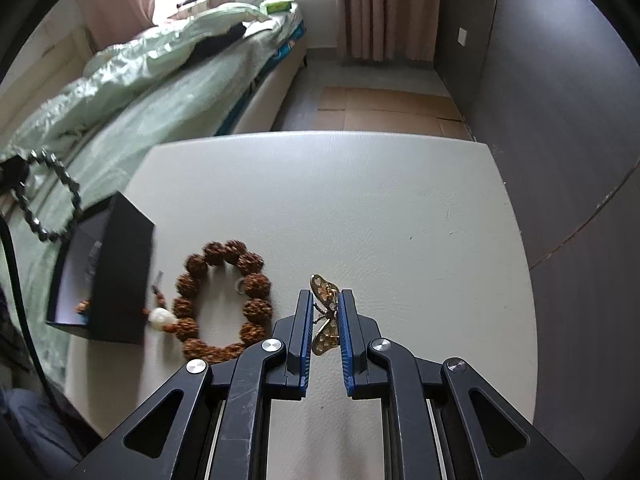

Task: Organize jewelry
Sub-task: 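Drop the dark bracelet into the box with the left tool while the right tool lowers the butterfly in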

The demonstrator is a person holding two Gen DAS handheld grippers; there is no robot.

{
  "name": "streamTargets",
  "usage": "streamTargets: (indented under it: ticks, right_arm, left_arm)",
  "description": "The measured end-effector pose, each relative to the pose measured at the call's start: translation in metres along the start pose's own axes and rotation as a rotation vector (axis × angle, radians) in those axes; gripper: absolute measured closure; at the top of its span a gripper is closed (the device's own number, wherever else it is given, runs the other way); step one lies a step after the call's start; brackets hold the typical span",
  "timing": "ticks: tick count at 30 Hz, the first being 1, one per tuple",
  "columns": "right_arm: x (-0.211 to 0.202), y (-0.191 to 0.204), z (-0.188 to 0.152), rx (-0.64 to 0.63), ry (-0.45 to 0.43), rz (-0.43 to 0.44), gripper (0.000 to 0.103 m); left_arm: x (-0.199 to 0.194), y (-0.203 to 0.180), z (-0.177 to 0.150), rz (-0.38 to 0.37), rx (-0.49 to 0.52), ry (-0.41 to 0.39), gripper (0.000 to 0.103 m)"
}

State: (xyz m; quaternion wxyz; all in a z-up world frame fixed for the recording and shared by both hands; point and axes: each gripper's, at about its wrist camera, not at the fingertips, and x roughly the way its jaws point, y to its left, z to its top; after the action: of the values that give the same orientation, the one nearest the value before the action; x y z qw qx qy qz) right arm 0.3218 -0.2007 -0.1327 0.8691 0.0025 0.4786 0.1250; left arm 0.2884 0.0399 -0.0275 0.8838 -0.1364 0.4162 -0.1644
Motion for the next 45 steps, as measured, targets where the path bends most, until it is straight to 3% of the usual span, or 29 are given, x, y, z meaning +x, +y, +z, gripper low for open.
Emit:
streamTargets:
  ticks: [12,17,18,20,22,23,45]
  right_arm:
    - [-0.046,0.029,0.004,0.001,-0.115,0.139,0.090]
    - [-0.057,0.046,0.003,-0.014,-0.140,0.200,0.090]
    - [-0.057,0.049,0.003,-0.018,-0.142,0.209,0.090]
    - [-0.059,0.058,0.003,-0.028,-0.145,0.237,0.090]
    - [-0.058,0.065,0.003,-0.035,-0.146,0.257,0.090]
    - [-0.056,0.068,0.004,-0.037,-0.146,0.267,0.090]
    - [-0.017,0.154,0.018,-0.045,-0.129,0.423,0.090]
  left_arm:
    - [-0.011,-0.002,-0.005,0.057,0.008,0.008,0.094]
    - [0.001,0.008,-0.006,0.123,-0.017,0.083,0.092]
    - [0.002,0.012,-0.007,0.107,-0.035,0.094,0.088]
    - [0.002,0.017,-0.008,0.090,-0.057,0.099,0.070]
    - [-0.005,0.021,-0.011,0.094,-0.069,0.071,0.041]
    - [-0.010,0.023,-0.013,0.100,-0.074,0.053,0.039]
    - [-0.042,0.077,-0.012,0.183,-0.164,-0.035,0.038]
